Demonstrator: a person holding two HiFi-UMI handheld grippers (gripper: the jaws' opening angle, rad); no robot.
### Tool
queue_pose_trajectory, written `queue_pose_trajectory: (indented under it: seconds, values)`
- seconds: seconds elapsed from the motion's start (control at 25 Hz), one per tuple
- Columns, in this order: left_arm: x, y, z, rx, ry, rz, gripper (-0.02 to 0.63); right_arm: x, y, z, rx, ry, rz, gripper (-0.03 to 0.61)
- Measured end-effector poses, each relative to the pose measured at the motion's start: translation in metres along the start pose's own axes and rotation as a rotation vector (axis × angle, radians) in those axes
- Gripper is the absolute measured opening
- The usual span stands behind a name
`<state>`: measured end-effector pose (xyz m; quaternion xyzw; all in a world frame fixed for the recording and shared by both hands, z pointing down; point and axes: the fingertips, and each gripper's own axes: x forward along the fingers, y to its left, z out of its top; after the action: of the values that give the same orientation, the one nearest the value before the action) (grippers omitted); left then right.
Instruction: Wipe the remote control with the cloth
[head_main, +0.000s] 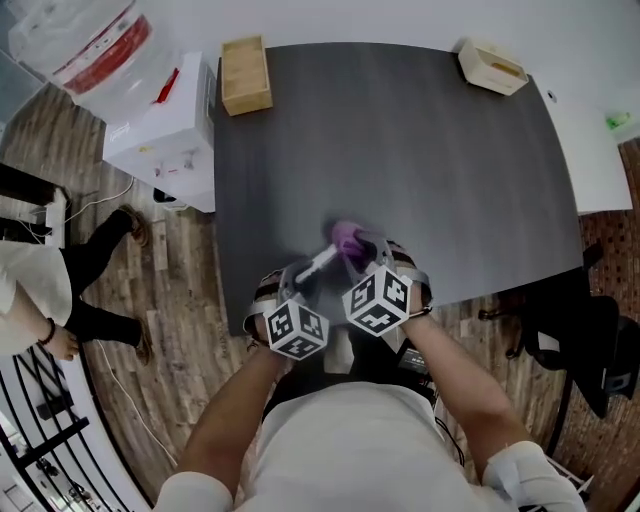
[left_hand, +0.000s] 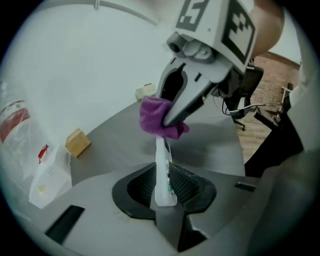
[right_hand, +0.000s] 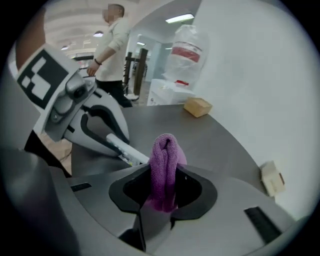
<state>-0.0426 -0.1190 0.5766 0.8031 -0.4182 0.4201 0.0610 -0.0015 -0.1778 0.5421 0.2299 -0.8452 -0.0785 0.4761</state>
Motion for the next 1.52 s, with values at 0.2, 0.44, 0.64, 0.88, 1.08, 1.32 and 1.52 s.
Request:
queue_pose_trajectory:
  seconds: [0.2, 0.44, 0.64, 0.88, 1.08, 1.32, 1.52]
  values:
    - [-0.005, 0.0, -0.003, -0.021, -0.037, -0.016, 0.078, 0.006, 0.008, -0.003, -0.012, 0.031, 0.039, 0.114]
    - [-0.001, -0.012, -0.037, -0.206, -0.037, -0.132, 0.216, 0.0, 0.013, -0.012, -0.018, 0.039, 0.04, 0.114]
    - [0.002, -0.007, -0.028, -0.18, -0.084, -0.074, 0.114, -0.003, 0.012, -0.019, -0.005, 0.058, 0.054, 0.114]
    - [-0.015, -0.014, 0.026, 0.117, -0.178, 0.003, 0.106, -0.002, -0.003, -0.037, 0.041, 0.152, 0.102, 0.114]
    - [-0.01, -0.019, 0.028, 0.189, -0.124, 0.01, 0.104, -0.031, 0.034, -0.003, -0.043, 0.099, 0.171, 0.112]
    - [-0.009, -0.023, 0.012, 0.025, -0.114, -0.034, 0.101, -0.074, 0.1, 0.042, 0.21, -0.1, 0.487, 0.112]
    - [-0.027, -0.012, 0.01, -0.024, -0.133, -0.009, 0.101, -0.075, 0.04, 0.017, 0.345, -0.102, 0.276, 0.112]
